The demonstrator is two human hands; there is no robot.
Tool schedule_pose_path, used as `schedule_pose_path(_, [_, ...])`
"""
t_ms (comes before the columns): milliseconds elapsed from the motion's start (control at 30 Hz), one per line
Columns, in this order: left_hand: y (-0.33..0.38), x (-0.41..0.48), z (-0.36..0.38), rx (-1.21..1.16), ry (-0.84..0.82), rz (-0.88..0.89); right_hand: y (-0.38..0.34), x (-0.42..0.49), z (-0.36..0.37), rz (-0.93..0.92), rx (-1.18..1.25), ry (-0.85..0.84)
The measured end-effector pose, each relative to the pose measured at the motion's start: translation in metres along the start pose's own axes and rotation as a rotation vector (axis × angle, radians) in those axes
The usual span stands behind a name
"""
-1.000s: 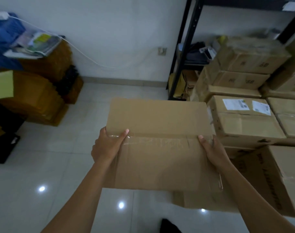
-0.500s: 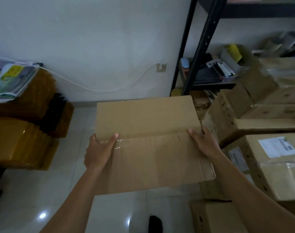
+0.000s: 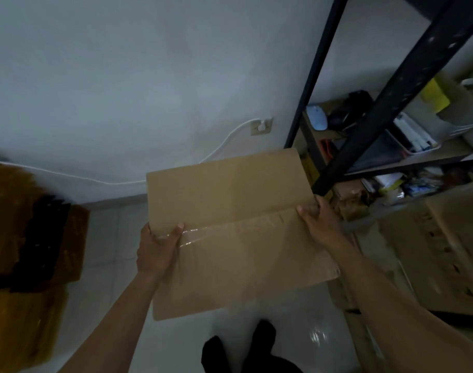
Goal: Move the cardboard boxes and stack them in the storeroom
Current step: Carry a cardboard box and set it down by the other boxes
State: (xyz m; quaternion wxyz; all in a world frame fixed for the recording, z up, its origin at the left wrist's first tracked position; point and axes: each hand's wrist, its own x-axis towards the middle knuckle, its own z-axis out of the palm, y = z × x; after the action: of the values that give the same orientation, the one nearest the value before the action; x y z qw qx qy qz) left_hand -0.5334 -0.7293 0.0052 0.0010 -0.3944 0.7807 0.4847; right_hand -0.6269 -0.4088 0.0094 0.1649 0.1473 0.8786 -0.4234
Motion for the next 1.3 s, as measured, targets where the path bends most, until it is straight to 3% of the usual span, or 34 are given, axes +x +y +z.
schedule_pose_path(233, [-0.01, 0.126, 0.1, 0.007, -0.062, -0.001, 0.021, 0.144, 0.036, 0.038, -0.084, -0.025])
schedule_pose_path(400, [-0.056, 0.209, 0.184, 0.008, -0.11, 0.027, 0.065, 0.238, 0.083, 0.093, -0.063, -0.068])
schedule_pose_path(633, [-0.118, 0.297, 0.272, 0.013, -0.179, 0.144, 0.132, 0.338, 0.143, 0.076, -0.064, 0.051])
schedule_pose_path(867, [-0.129, 0.318, 0.314, 0.016, -0.124, 0.245, 0.156, 0.38, 0.156, 0.029, -0.09, 0.098])
schedule_pose_path(1200, [-0.13, 0.315, 0.32, 0.045, -0.089, 0.225, 0.16, 0.377, 0.165, -0.02, -0.227, 0.168])
schedule_pose_path(1300, [-0.125, 0.313, 0.316, 0.126, -0.067, 0.308, 0.151, 0.369, 0.167, -0.057, -0.268, 0.199])
